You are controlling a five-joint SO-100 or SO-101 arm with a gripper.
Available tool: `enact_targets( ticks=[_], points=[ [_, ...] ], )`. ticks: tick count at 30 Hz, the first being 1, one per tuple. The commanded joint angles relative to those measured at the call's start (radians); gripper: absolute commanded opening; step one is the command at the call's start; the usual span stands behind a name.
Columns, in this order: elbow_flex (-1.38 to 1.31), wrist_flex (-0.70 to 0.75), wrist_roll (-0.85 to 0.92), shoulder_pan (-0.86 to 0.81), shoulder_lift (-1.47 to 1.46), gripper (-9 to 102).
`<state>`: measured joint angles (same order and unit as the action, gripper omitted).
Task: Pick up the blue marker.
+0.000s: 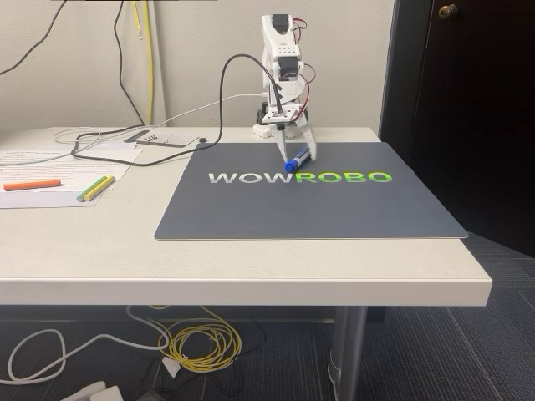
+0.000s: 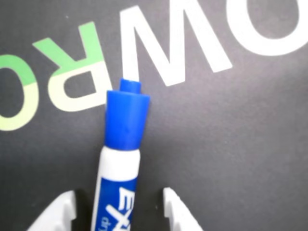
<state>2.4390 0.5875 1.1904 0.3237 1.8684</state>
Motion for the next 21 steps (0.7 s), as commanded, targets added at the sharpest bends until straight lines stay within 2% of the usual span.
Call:
enact_targets(
  ticks=[1,21],
  points=[
    [-0.017,-0.025,0.015,-0.006,-0.003,22],
    [-0.017,-0.043,0.011,-0.006,-0.014,9]
  ],
)
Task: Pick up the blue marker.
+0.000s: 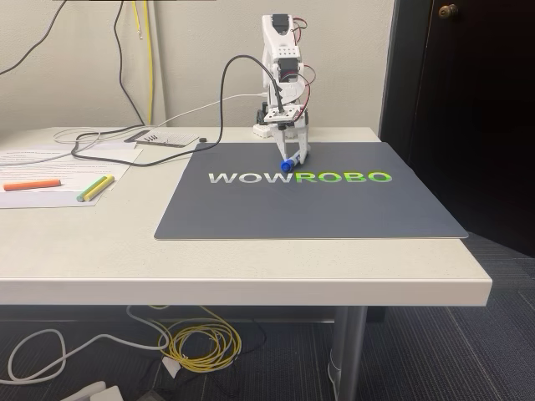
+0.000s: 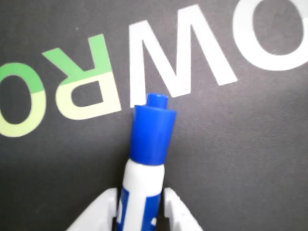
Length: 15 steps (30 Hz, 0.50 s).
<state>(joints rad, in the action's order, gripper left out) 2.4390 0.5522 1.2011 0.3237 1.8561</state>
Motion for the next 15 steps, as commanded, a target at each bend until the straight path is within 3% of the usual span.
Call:
enact_targets(
  ticks=[1,15],
  points=[
    [-0.017,-0.008,0.000,-0.006,-0.002,8],
    [-0.017,0.031,-0.084,0.002,0.095,5]
  ],
)
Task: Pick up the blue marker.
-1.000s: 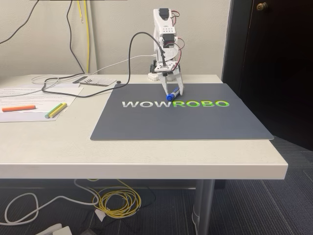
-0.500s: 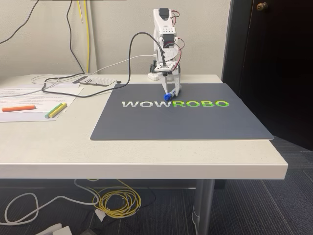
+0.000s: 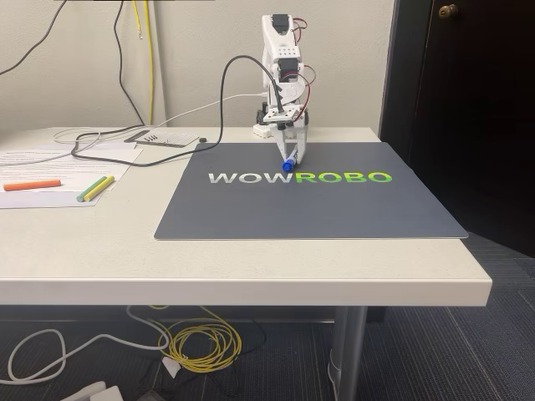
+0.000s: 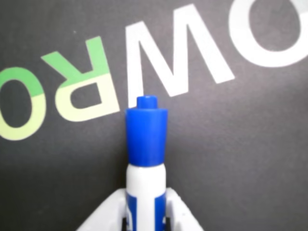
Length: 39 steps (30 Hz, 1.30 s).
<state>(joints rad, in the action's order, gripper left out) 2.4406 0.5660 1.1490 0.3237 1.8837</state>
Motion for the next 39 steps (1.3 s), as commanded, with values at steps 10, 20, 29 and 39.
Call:
enact_targets(
  ticks=[10,20,29,39],
  points=[
    [-0.133,0.236,-0.261,0.048,0.287,5],
    [-0.244,0.311,-0.588,0.066,0.407,1],
    [-0.161,0.281,-0.940,0.052,0.580,0],
    [0.143,0.138,-1.083,0.005,0.864,0]
  ],
)
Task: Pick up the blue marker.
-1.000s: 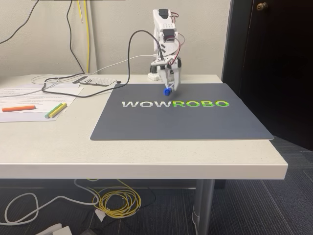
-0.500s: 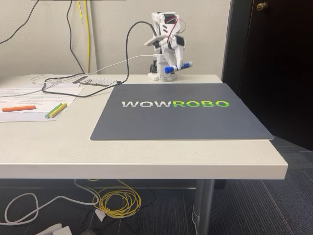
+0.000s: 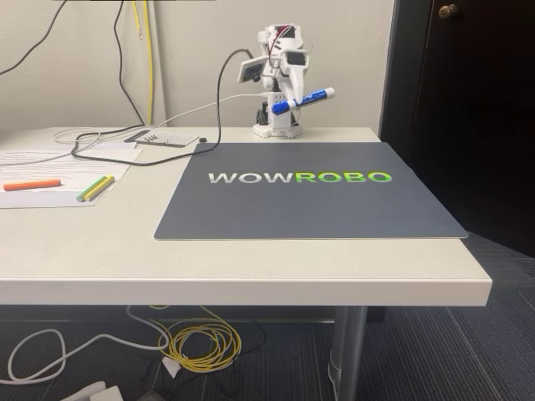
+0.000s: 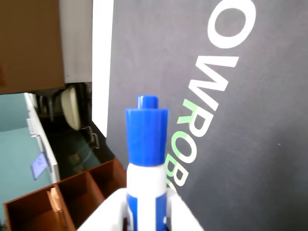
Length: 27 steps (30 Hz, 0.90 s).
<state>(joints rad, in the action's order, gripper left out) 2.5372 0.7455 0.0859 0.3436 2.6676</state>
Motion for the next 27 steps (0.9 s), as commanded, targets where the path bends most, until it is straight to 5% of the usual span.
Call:
enact_targets(
  ticks=[1,27],
  points=[
    [0.067,-0.048,-0.023,-0.017,0.098,1],
    [0.095,-0.104,-0.121,-0.110,0.140,1]
  ],
)
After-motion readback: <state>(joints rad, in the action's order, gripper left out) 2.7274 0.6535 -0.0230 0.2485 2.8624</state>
